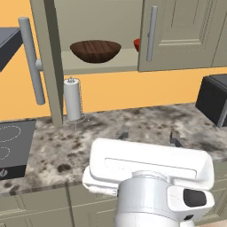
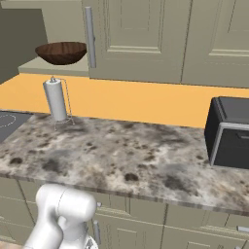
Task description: Open the cabinet. Pick the bowls from the counter and place them in the cabinet. Then close the cabinet.
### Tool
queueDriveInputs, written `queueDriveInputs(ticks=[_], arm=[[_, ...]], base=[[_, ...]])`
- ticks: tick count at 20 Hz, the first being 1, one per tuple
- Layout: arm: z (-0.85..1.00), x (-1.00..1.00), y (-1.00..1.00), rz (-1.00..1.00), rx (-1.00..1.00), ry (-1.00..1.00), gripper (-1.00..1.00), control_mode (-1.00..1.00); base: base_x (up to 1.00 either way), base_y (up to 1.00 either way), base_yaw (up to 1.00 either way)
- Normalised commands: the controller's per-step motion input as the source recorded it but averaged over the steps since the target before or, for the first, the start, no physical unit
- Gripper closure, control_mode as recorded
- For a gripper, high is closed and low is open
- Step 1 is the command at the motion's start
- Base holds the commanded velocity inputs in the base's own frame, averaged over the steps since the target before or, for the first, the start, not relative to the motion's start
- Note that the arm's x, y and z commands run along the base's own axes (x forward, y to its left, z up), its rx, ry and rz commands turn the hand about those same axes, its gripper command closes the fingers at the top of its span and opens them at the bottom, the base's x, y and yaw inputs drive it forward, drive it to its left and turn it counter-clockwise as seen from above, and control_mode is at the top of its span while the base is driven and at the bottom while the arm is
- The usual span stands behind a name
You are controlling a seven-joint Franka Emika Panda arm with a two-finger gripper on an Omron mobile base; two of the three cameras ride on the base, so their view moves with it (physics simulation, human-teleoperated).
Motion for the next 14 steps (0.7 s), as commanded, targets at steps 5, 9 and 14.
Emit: queueDriveInputs(ticks=[5,9,14], arm=[[-0.37,0.45,0.52,0.0,0.0,0.0,-1.0,-1.0],[-0.32,0.69,0.4,0.02,0.0,0.0,-1.0,-1.0],[-0.24,0.7,0.33,0.09,0.0,0.0,-1.0,-1.0]], base=[[0.0,0.0,0.0],[0.0,0.0,0.0],[0.0,0.0,0.0]])
